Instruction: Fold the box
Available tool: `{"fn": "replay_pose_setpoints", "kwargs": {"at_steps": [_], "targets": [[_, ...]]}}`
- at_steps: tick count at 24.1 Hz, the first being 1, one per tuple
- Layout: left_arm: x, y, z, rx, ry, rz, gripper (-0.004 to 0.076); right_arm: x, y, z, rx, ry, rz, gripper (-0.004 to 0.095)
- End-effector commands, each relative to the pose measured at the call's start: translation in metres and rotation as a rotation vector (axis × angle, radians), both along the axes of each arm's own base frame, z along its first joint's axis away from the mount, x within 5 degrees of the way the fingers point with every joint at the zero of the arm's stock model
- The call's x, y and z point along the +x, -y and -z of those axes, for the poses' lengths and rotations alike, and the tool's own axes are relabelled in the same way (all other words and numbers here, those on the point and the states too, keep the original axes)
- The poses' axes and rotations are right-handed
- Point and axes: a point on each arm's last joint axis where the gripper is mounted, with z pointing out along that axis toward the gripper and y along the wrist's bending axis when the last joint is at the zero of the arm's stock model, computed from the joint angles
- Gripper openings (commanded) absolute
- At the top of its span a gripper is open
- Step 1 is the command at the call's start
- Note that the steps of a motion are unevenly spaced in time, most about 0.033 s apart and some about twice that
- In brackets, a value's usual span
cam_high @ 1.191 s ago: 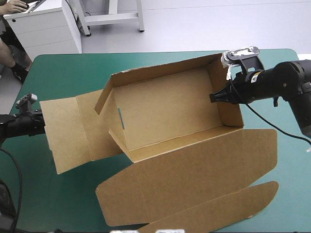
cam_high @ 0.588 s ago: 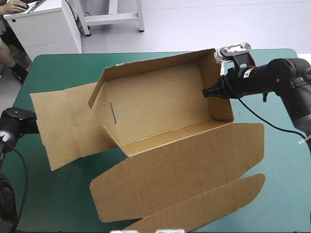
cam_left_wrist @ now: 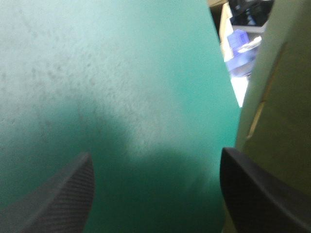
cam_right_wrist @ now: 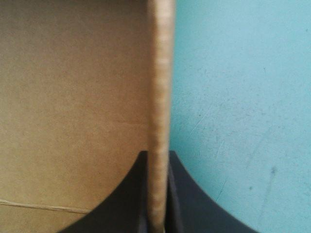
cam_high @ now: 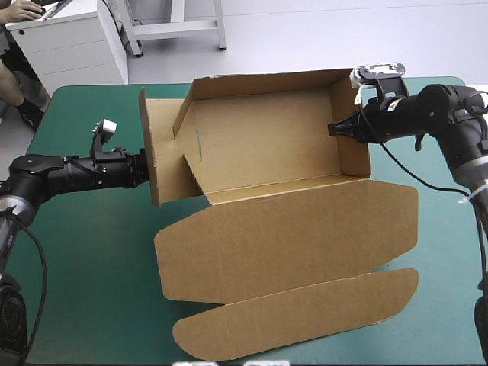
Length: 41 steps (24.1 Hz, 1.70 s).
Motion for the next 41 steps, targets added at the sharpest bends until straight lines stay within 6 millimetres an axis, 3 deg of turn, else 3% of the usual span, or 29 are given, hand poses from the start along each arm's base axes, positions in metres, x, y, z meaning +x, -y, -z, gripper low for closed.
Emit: {"fn": "replay_pose_setpoints", "kwargs": {"at_steps": [1,11,14,19,23,33,37,41], "targets": [[-0.01,0.013,-0.039,-0.185,0.127,0.064,0.0517,-0.008,0.002,-0.027,0.055,0.122,0.023,-0.002],[-0.013,0.041,-0.046,-0.205,0.184,0.16,0.0517,-0.008,0.006,-0.026,0.007,0.129,0.03,-0.002],[-0.012,0.046,-0.059,-0.192,0.234,0.188,0.0517,-0.007,0.009,-0.025,-0.019,0.128,0.055,-0.002],[-0.018,0.073,-0.082,-0.2,0.296,0.284,0.0517,-0.007,0.012,-0.024,-0.048,0.123,0.075,-0.0019],[-0.023,0.086,-0.083,-0.207,0.297,0.332,0.0517,-0.007,0.012,-0.024,-0.045,0.122,0.079,-0.002],[-0.019,0.085,-0.086,-0.243,0.253,0.27,0.051,-0.011,0.008,-0.021,0.003,0.047,0.103,-0.0015],[-0.014,0.087,-0.087,-0.075,0.221,0.164,0.047,-0.01,0.002,-0.023,0.027,0.071,0.112,-0.0012],[-0.024,0.101,-0.104,0.036,0.274,0.137,0.0469,-0.01,-0.002,-0.024,0.026,0.08,0.103,-0.0012]]}}
